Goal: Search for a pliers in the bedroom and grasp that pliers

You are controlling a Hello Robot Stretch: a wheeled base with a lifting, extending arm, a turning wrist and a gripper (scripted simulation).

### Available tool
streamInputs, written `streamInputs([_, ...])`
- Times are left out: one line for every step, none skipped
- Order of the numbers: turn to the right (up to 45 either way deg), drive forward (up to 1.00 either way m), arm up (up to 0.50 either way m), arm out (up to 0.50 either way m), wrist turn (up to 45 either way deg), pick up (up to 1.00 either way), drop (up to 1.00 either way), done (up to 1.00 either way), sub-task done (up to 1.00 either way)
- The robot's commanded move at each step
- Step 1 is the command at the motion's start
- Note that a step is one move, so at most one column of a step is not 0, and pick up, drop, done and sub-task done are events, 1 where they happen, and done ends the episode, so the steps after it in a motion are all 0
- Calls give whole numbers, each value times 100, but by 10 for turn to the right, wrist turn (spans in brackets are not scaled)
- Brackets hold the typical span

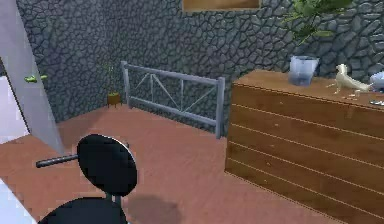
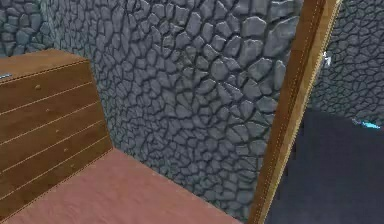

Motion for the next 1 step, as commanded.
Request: streamInputs([0, 70, 0, 0, 0, 0, 0, 0, 0])
